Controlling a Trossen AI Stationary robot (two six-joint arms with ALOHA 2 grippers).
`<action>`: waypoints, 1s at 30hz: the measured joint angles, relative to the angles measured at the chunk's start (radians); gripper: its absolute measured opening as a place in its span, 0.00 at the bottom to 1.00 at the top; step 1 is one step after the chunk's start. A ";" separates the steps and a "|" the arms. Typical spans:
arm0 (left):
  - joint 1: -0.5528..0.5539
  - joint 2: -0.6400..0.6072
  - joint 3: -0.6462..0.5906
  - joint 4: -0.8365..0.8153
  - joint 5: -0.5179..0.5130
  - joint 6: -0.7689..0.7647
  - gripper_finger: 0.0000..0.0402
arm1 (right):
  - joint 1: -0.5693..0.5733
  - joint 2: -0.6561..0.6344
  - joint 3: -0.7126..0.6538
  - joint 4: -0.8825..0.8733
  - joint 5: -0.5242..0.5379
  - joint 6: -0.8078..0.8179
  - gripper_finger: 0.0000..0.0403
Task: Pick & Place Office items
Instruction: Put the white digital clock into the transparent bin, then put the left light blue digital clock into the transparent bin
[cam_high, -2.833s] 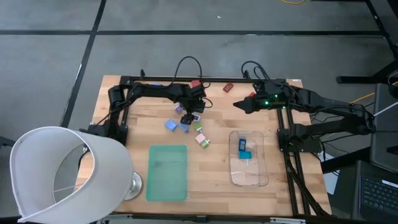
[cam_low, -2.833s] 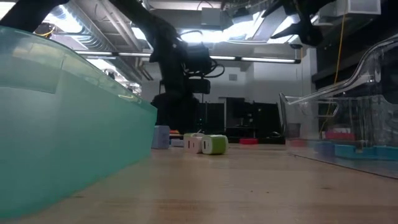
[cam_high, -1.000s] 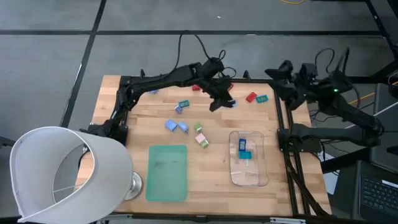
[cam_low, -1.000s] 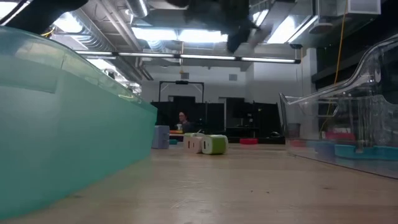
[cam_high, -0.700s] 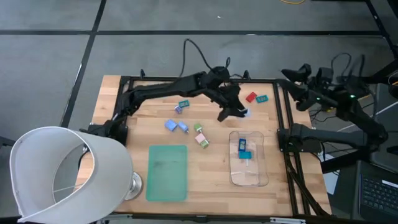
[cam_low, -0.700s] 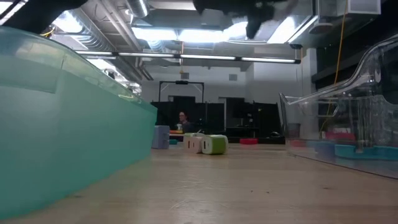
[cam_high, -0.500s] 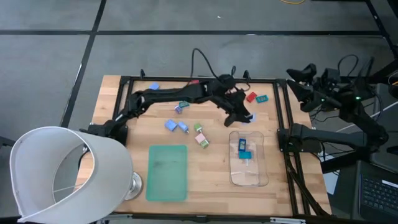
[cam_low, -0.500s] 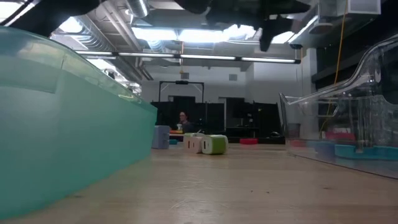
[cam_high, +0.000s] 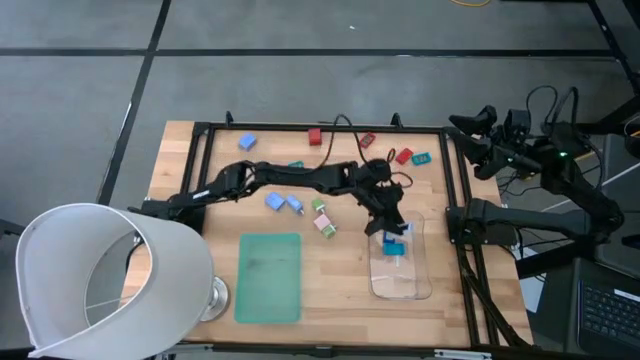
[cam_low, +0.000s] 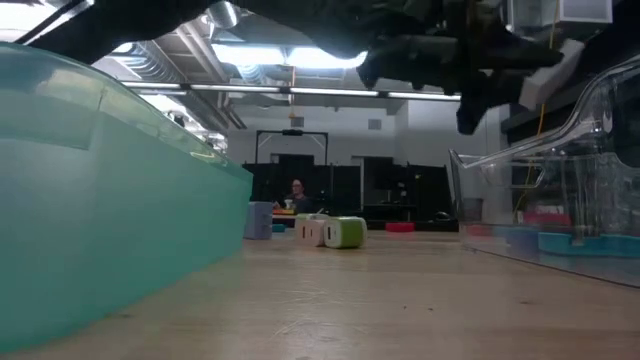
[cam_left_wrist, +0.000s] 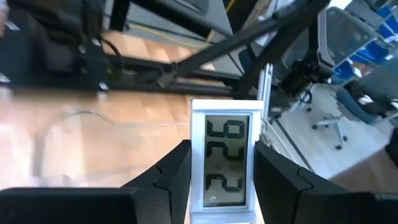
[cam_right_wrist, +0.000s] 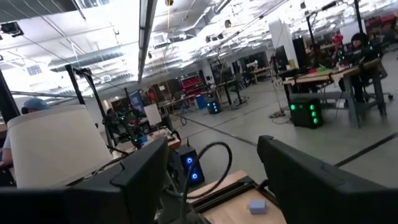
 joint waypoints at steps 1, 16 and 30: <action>-0.004 0.010 0.000 0.001 0.009 -0.005 0.34 | 0.000 0.003 0.000 -0.003 0.000 0.004 0.65; -0.003 0.031 0.002 0.009 -0.011 0.044 0.69 | 0.000 0.014 0.000 -0.011 -0.003 0.025 0.65; 0.169 -0.149 0.002 0.056 -0.154 0.016 0.63 | 0.000 0.014 0.000 -0.044 0.138 0.168 0.65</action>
